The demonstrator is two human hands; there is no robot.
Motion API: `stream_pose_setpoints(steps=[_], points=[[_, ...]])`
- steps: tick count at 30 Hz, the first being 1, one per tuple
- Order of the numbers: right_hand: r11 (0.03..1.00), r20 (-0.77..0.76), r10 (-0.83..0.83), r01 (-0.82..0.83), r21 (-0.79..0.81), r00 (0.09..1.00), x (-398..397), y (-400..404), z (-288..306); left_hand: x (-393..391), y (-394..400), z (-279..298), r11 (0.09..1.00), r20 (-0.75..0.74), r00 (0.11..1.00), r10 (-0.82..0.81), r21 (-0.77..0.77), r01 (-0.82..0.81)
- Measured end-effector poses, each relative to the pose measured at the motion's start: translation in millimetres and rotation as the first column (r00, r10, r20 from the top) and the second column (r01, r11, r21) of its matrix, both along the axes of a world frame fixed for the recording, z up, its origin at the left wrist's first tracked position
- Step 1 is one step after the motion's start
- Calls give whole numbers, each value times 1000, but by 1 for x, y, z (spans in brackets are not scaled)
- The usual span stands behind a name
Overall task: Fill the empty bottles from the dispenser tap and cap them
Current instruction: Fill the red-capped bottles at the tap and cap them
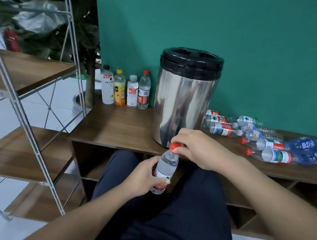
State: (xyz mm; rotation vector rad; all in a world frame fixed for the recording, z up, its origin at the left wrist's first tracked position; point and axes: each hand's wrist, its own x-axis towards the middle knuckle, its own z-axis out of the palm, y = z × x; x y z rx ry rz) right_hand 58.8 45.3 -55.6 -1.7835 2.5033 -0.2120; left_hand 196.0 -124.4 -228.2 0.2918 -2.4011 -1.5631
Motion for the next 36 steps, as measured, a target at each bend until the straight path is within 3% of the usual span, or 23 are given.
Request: stream_pose_setpoints(steps=[7,13,20,23,28,30,32,36], points=[[995,-286,-80,92,29,955,23,-48,33,14,-22,27,993,-52,992,116,-10,-117],[992,-60,119,-117,36,991,20,-85,59,26,-66,46,978,-69,975,209,-7,-210],[982,-142,183,-175,70,973,24,-152,73,31,-109,62,966,-89,962,259,4,-260],[991,-132,136,-133,29,982,21,-182,78,27,-127,66,947,-103,942,320,1,-321],[984,-118,-49,28,-174,992,19,-230,71,10,-155,74,892,-154,884,442,-28,-451],[959,-54,-94,76,-274,994,20,-245,62,4,-167,76,865,-167,857,488,-38,-500],[920,119,-101,138,-368,988,19,-256,47,-1,-181,77,849,-173,839,516,-27,-528],[911,309,-74,190,-367,948,9,-272,2,-6,-208,77,833,-175,819,546,13,-553]])
